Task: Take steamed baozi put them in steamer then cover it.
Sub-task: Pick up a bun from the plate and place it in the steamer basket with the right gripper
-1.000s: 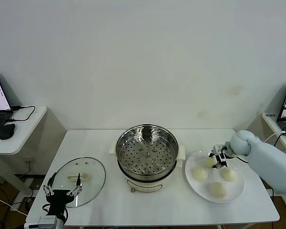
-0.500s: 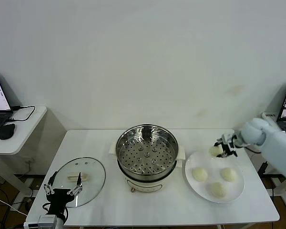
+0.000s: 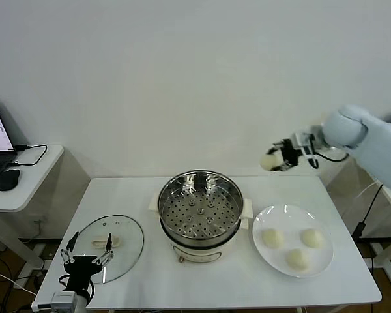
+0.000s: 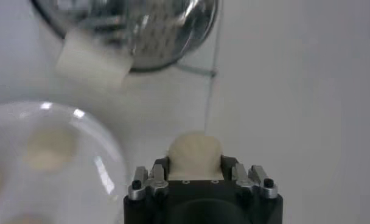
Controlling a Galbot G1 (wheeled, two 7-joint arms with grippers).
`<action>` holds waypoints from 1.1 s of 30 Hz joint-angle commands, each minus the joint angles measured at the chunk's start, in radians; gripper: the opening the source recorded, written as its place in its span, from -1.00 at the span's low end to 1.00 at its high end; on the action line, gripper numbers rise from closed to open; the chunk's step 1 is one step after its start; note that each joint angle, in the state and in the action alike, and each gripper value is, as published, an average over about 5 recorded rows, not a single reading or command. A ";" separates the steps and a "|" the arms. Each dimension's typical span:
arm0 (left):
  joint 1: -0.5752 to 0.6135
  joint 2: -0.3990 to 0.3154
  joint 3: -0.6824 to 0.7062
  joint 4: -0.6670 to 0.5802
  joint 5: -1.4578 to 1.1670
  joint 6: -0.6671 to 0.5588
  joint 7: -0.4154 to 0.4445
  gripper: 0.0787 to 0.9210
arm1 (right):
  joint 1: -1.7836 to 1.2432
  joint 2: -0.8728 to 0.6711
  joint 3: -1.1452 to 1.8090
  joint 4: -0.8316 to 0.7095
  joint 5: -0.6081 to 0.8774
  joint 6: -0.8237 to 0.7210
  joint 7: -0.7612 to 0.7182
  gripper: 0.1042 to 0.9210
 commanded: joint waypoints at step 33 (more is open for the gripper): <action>-0.013 -0.021 -0.022 0.009 -0.009 0.004 -0.001 0.77 | -0.131 0.450 -0.170 -0.294 -0.462 0.489 0.090 0.07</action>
